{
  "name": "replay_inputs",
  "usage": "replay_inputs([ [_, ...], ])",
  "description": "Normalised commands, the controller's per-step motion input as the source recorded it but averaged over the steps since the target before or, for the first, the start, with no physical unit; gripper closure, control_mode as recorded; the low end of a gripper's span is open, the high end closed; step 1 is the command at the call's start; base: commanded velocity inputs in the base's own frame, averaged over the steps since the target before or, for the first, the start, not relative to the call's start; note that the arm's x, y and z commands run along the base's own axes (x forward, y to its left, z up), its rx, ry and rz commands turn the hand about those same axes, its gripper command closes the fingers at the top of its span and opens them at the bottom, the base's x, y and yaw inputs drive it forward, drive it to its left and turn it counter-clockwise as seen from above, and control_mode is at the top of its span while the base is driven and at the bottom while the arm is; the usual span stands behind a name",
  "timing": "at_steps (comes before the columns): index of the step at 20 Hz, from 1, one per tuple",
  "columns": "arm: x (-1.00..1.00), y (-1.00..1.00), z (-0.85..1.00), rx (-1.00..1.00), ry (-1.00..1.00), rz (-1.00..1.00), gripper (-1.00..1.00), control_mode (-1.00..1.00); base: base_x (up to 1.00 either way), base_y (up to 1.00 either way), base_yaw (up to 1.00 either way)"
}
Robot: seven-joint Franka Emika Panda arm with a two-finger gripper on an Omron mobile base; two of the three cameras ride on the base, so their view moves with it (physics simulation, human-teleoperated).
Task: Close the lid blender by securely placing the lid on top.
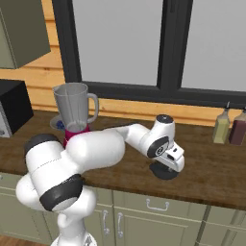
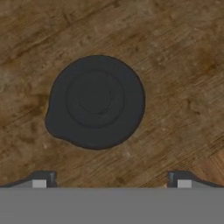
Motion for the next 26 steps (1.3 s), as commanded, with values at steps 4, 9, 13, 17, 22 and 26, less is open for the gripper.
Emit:
replay_inputs([
  [4,0.04,-0.09,-0.01,0.0,0.04,-0.06,-1.0,-1.0,0.0,0.0,0.0],
  [9,0.12,0.0,-0.19,0.0,0.02,-0.05,-1.0,-1.0,0.0,0.0,0.0],
  [13,0.16,0.0,-0.32,0.0,0.04,-0.01,-1.0,-1.0,0.0,0.0,0.0],
  [17,0.21,0.0,-0.28,0.0,0.01,0.0,-1.0,-1.0,0.0,0.0,0.0],
  [22,0.24,0.0,-0.14,0.0,0.0,0.0,-1.0,-1.0,0.0,0.0,0.0],
  [26,0.23,0.0,-0.23,0.0,0.0,0.0,-1.0,-1.0,0.0,0.0,0.0],
])
